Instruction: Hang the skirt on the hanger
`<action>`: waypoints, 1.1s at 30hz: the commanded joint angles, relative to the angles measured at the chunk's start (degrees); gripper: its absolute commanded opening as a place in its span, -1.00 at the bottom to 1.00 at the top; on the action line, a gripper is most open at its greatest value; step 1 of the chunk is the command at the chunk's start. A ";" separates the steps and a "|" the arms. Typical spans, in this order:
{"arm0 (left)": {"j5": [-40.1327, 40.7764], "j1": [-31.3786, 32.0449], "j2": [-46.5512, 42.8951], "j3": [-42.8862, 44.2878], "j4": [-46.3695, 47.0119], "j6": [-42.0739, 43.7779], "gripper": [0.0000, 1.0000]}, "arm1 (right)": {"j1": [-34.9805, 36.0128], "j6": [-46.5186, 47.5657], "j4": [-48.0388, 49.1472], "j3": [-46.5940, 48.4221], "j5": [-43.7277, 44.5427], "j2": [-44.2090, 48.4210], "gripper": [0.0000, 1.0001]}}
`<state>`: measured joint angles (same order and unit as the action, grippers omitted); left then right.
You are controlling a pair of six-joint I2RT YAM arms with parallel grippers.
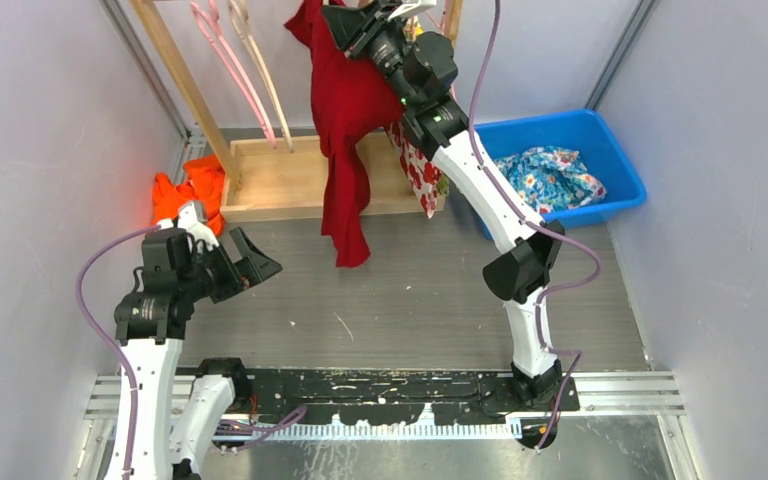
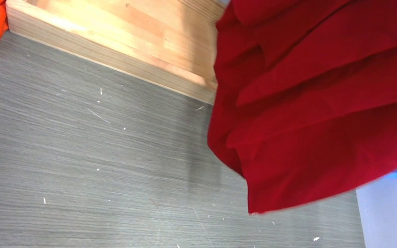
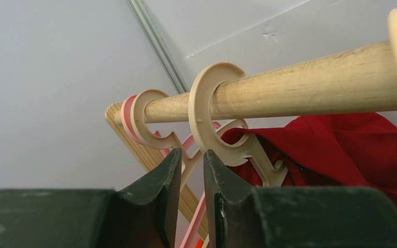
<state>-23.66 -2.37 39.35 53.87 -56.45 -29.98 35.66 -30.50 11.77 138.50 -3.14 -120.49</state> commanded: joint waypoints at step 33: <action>-2.11 -0.22 -2.50 -5.60 5.19 -1.80 0.99 | 0.62 7.30 -12.39 -52.65 -5.46 49.43 0.66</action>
<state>-24.16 -2.37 37.63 48.77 -55.00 -31.35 35.94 -24.56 0.36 90.83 -9.15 -75.83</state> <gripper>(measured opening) 0.995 0.801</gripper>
